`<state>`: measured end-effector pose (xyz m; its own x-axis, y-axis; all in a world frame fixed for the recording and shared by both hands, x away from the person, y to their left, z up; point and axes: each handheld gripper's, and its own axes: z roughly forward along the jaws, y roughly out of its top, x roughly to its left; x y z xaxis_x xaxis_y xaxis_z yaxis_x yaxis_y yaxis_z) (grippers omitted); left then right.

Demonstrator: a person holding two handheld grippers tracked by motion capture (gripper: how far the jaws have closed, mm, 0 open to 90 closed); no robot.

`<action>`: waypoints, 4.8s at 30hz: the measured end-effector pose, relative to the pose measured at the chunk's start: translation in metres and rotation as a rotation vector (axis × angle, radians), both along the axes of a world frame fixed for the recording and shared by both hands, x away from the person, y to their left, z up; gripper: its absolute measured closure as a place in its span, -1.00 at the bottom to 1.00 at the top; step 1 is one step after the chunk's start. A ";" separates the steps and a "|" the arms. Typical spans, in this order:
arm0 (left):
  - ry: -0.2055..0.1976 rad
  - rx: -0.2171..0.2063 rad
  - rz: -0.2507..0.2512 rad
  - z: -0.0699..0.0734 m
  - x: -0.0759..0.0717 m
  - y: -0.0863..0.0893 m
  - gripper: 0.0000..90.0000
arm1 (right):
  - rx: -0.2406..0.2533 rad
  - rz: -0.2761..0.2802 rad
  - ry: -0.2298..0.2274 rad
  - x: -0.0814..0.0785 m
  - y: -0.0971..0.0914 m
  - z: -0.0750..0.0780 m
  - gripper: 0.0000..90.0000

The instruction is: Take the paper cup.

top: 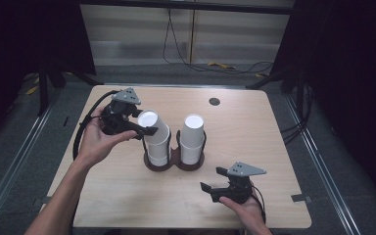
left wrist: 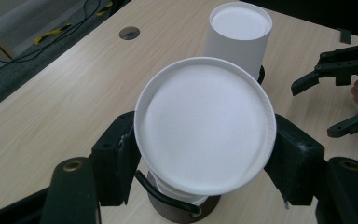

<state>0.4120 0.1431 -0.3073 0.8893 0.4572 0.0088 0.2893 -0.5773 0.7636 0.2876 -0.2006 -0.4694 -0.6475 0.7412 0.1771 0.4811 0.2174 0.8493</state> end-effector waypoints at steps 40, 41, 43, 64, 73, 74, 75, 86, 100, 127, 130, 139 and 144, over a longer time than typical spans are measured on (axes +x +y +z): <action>-0.029 -0.201 -0.032 -0.021 -0.063 0.043 -0.26 | 0.038 0.087 -0.039 0.000 0.018 0.015 -0.70; -0.010 -0.206 -0.039 -0.023 -0.065 0.042 -0.26 | 0.043 0.098 -0.038 0.000 0.020 0.018 -0.70; -0.023 -0.192 -0.042 -0.026 -0.067 0.041 -0.26 | 0.045 0.102 -0.042 0.000 0.020 0.019 -0.70; 0.054 -0.195 -0.115 -0.078 -0.069 0.018 -0.26 | 0.076 0.255 -0.081 0.020 0.061 0.043 -0.68; 0.121 -0.210 -0.138 -0.094 -0.069 0.003 -0.26 | 0.092 0.299 -0.074 0.016 0.062 0.027 -0.71; 0.133 -0.212 -0.142 -0.095 -0.069 0.001 -0.26 | 0.094 0.299 -0.074 0.016 0.063 0.026 -0.71; 0.138 -0.219 -0.149 -0.096 -0.070 -0.001 -0.26 | 0.096 0.302 -0.077 0.016 0.063 0.025 -0.71; 0.154 -0.208 -0.180 -0.096 -0.076 -0.017 -0.26 | 0.093 0.357 -0.112 0.019 0.073 0.019 -0.71; 0.173 -0.233 -0.183 -0.094 -0.076 -0.017 -0.26 | 0.076 0.391 -0.121 0.019 0.082 0.009 -0.61; 0.248 -0.256 -0.217 -0.112 -0.066 -0.013 -0.55 | 0.021 0.418 -0.088 0.019 0.078 0.014 -0.41; 0.248 -0.255 -0.204 -0.111 -0.065 -0.011 -0.57 | 0.022 0.415 -0.082 0.020 0.077 0.014 -0.41; 0.225 -0.240 -0.177 -0.108 -0.062 -0.001 -0.63 | 0.029 0.412 -0.080 0.019 0.071 0.017 -0.39; 0.188 -0.225 -0.164 -0.107 -0.064 0.001 -0.63 | 0.014 0.389 -0.071 0.019 0.063 0.019 -0.39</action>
